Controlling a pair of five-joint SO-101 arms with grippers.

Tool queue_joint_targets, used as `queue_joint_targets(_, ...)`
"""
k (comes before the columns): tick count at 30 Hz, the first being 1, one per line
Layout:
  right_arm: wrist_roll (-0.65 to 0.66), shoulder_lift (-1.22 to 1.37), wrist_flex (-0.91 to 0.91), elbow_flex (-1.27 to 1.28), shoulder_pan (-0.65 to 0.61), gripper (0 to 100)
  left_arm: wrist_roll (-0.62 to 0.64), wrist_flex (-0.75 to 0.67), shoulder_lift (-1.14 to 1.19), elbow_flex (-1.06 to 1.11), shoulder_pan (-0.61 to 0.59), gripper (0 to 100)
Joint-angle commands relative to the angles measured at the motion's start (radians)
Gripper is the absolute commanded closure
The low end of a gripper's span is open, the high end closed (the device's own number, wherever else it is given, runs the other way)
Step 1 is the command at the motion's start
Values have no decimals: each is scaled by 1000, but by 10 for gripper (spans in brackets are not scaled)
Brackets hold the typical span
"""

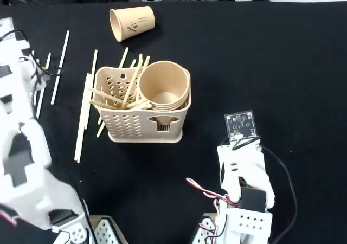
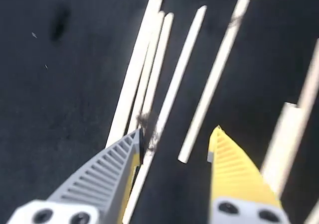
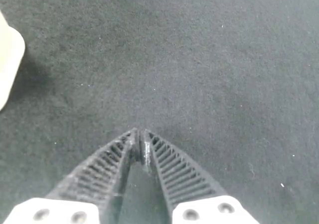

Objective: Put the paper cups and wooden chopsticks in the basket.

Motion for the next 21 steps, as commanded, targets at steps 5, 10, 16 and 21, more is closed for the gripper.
queue_joint_targets(5,0,-50,5,-4,-15,986,-98,359,391,-478,27,775)
queue_joint_targets(10,0,-50,5,-4,-15,986,-106,641,448,-711,117,775)
queue_joint_targets(16,0,-50,5,-4,-15,986,-92,724,460,-740,228,777)
queue_joint_targets(21,0,-50,5,-4,-15,986,-20,578,460,-633,260,776)
